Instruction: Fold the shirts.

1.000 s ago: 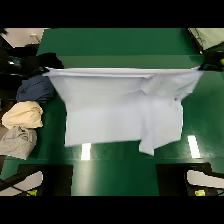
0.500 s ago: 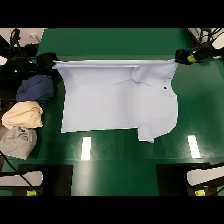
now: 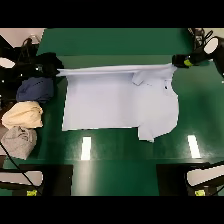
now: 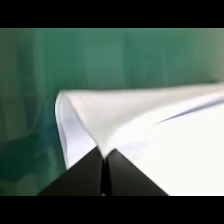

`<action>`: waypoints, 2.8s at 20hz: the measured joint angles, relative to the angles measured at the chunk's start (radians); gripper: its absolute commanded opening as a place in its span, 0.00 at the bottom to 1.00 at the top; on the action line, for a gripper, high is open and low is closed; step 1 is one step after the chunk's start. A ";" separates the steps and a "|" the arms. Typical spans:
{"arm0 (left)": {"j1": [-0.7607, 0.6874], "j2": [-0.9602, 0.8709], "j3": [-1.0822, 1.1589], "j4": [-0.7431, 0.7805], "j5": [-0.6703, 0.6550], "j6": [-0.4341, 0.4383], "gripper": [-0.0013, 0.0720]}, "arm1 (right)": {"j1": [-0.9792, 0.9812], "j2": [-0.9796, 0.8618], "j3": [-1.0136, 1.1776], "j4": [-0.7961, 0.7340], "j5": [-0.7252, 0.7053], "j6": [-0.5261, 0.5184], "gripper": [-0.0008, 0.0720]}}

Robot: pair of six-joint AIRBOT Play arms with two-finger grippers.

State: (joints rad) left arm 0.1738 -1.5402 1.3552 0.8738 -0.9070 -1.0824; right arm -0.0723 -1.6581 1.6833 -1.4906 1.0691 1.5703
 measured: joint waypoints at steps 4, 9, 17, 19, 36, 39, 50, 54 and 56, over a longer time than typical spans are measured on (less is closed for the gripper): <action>-0.023 -0.003 -0.033 0.114 -0.077 -0.011 0.04 | 0.001 0.038 -0.127 -0.021 0.029 0.000 0.03; -0.039 -0.004 -0.088 0.179 -0.100 -0.051 0.05 | 0.001 0.065 -0.259 -0.026 0.049 0.001 0.04; -0.020 -0.002 -0.085 0.221 -0.234 -0.126 0.70 | -0.018 0.131 -0.314 -0.023 0.127 -0.006 0.54; 0.009 0.009 -0.082 0.223 -0.325 -0.146 0.70 | -0.047 0.177 -0.317 0.029 0.178 -0.052 0.54; 0.110 0.284 -0.672 0.085 -0.301 -0.127 0.38 | -0.115 0.294 -0.320 0.294 0.341 -0.175 0.54; 0.070 0.284 -0.682 0.082 -0.272 -0.124 0.05 | -0.113 0.294 -0.320 0.292 0.372 -0.176 0.54; 0.000 0.313 -0.573 0.058 -0.283 -0.124 0.04 | -0.269 0.518 -0.758 0.289 0.384 -0.162 0.54; -0.002 0.320 -0.553 0.056 -0.291 -0.123 0.04 | -0.327 0.609 -0.980 0.319 0.339 -0.158 0.54; -0.002 0.322 -0.549 0.056 -0.295 -0.123 0.04 | -0.328 0.629 -1.058 0.353 0.303 -0.157 0.54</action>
State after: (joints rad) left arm 0.1722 -1.2182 0.8059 0.9295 -1.2018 -1.2053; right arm -0.4004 -1.0290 0.6254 -1.1374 1.3724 1.4136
